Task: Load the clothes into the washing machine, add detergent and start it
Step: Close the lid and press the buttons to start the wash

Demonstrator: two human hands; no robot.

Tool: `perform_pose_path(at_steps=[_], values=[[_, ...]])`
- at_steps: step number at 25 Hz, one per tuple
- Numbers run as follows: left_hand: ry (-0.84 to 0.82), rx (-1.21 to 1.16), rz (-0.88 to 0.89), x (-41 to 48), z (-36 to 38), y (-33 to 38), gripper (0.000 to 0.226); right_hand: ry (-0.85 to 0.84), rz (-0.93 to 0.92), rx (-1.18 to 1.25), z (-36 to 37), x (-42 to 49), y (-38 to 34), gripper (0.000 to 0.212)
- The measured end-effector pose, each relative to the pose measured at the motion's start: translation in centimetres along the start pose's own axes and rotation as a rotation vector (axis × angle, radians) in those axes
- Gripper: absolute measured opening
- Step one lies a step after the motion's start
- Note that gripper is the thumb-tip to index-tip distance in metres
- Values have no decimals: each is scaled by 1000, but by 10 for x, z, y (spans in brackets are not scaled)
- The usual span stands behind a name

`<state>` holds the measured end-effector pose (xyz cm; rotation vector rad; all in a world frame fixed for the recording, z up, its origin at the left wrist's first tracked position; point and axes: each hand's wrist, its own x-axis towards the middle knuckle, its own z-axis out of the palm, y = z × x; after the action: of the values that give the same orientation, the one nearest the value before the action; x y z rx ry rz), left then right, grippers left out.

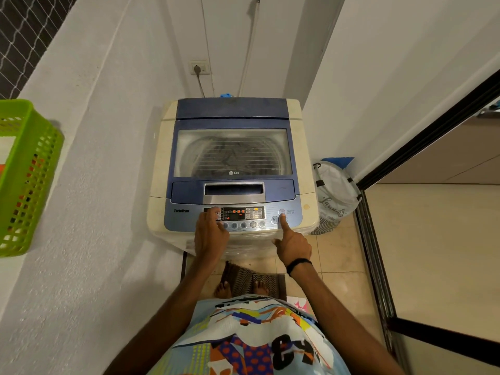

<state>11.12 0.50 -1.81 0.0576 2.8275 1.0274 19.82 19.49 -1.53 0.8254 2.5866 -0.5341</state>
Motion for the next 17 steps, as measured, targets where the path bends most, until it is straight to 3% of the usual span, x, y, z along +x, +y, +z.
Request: perform_pose_path(at_steps=[17], values=[[-44, -28, 45, -2, 13, 7, 36, -107, -56, -105, 0, -13, 2, 98]])
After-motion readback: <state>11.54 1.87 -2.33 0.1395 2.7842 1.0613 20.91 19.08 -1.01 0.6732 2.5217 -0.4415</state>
